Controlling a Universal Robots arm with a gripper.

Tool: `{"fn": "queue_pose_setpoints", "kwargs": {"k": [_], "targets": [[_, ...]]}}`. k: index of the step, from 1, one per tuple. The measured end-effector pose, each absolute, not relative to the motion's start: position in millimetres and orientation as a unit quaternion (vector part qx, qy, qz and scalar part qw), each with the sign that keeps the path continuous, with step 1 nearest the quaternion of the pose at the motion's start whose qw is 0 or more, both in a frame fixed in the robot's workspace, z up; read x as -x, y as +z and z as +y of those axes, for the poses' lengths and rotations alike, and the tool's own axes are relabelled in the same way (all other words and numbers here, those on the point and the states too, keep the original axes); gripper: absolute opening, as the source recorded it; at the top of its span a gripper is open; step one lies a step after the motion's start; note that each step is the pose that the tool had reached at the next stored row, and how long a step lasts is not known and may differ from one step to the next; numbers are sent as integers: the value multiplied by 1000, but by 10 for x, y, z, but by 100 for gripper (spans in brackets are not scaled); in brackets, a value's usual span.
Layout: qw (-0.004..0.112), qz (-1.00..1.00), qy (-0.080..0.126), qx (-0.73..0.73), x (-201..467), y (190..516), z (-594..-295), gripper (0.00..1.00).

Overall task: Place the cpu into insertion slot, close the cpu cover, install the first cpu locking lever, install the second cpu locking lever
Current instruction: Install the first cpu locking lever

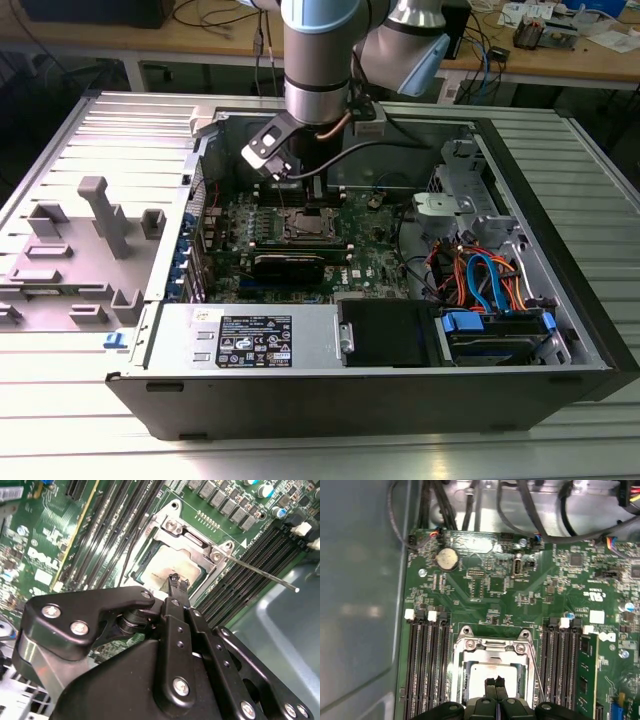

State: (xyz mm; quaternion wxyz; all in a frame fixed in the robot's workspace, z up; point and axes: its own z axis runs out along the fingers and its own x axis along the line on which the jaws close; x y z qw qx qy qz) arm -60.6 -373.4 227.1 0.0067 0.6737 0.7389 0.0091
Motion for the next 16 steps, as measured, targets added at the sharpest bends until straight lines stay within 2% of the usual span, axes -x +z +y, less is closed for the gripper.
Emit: {"fn": "queue_pose_setpoints", "kwargs": {"k": [16], "targets": [[6,760,10,-650,606,2270,-3734,11]]}}
